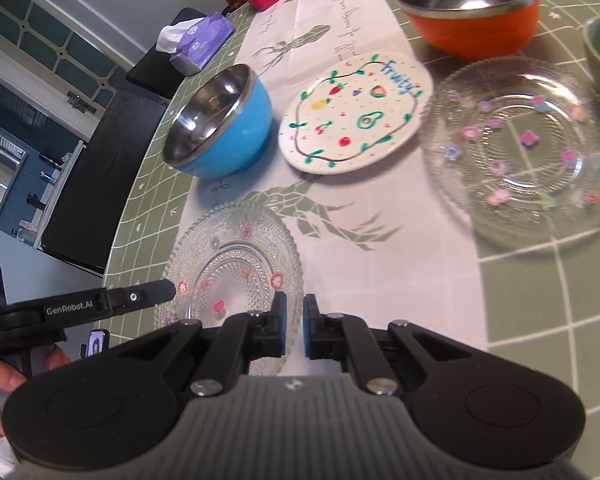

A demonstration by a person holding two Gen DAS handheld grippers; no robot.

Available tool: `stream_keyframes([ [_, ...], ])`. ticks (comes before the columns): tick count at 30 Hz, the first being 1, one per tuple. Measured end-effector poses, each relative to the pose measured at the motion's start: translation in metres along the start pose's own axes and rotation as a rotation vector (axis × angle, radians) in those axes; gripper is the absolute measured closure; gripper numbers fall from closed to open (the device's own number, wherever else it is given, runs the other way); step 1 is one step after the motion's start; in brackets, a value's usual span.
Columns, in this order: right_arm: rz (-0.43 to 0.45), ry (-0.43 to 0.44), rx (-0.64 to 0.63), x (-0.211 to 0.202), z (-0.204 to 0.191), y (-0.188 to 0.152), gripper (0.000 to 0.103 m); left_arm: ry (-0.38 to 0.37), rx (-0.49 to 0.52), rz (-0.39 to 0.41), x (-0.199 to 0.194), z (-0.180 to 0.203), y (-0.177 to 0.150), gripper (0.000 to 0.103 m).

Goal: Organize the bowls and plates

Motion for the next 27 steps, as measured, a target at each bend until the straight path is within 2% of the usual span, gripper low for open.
stream_keyframes([
  [7,-0.002,-0.047,0.022,-0.012,0.021,-0.011,0.097,-0.026,-0.01,-0.026,0.005,0.016,-0.028,0.092],
  [12,0.01,-0.079,0.014,-0.011,0.026,-0.011,0.097,-0.019,-0.005,-0.036,0.01,0.019,-0.039,0.092],
  [27,0.072,-0.09,0.001,0.003,0.024,0.003,0.097,0.036,0.04,0.031,0.018,0.019,-0.023,0.092],
])
Point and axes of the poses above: each gripper's, at about its wrist camera, not at the fingertips, and x roughly the way its jaws point, z to its right, y to its top, the point moved 8 cm from there along x, roughly the way its jaws point, and after that the axes turned 1 degree about -z, right-handed, at the moved point
